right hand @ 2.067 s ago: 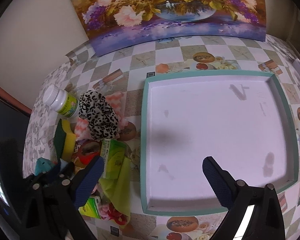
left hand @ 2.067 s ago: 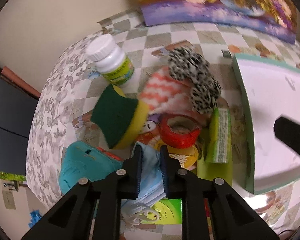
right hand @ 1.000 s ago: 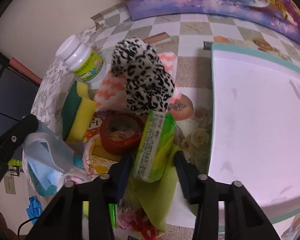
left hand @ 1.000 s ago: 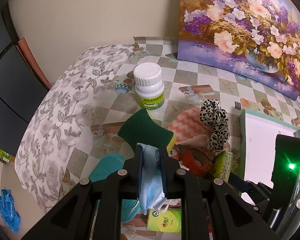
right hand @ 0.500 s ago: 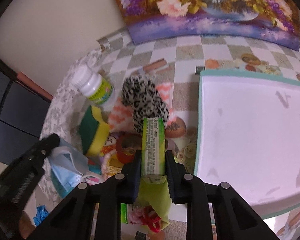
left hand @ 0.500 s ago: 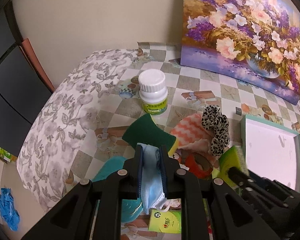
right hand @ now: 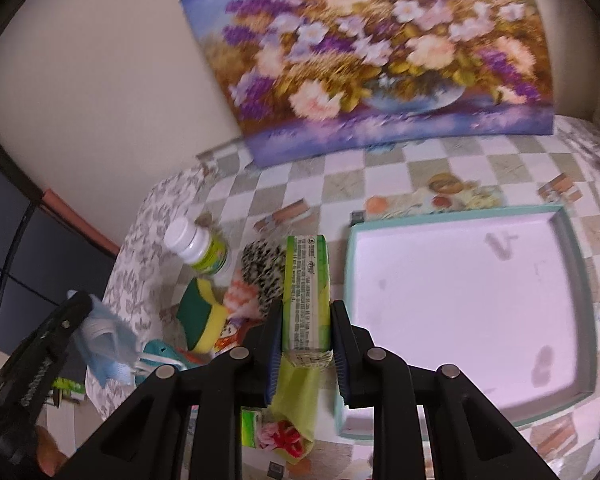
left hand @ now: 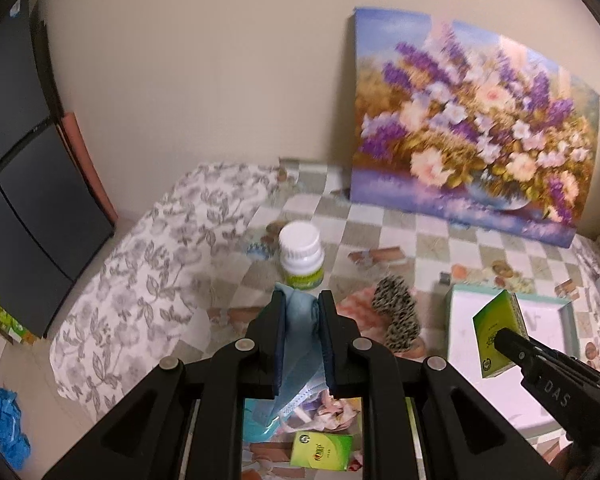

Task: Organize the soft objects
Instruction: 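Carry mask and green box to the white tray and release both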

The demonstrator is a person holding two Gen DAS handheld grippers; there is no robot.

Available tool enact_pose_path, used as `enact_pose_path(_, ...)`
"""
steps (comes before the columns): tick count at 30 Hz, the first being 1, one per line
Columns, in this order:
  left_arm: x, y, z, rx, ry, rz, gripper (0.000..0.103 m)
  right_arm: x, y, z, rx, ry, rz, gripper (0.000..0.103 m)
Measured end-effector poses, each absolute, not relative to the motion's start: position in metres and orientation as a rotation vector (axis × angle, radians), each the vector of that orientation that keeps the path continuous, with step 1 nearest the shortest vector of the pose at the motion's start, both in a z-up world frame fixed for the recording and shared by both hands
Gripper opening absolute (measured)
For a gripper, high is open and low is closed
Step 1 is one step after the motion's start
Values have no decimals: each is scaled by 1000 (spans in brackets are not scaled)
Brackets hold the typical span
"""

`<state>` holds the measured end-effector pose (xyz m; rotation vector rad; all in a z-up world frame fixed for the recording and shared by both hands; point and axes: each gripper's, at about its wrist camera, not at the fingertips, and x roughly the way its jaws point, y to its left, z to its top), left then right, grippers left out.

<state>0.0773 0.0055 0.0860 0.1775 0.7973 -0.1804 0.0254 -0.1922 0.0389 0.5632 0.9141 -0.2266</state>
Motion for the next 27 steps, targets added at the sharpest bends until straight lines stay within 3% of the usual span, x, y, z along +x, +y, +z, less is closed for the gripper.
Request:
enact_pose_path(10,47,-65,112,252,749,-309,17,-16,-263,41,610,908,-422,24)
enact_pose_path(27,9,-198,47,432,848,-505,17,-100,-380,-19,736,1020,-687,24)
